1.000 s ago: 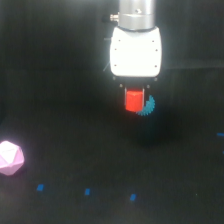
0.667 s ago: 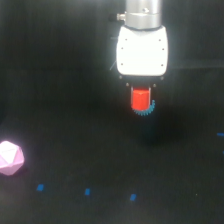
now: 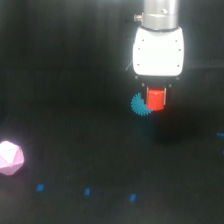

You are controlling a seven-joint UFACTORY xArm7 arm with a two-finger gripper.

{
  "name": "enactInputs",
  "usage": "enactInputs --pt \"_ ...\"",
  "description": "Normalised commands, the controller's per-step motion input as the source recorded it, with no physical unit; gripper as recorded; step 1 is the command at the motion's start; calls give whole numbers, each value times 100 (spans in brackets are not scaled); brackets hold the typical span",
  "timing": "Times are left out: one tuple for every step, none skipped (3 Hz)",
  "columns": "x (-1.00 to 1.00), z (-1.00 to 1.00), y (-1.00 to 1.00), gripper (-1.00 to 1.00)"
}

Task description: Pick up the red object from the table

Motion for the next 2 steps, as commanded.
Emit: enactInputs --pt "54 50 81 -100" --pt "31 -1 -95 -79"
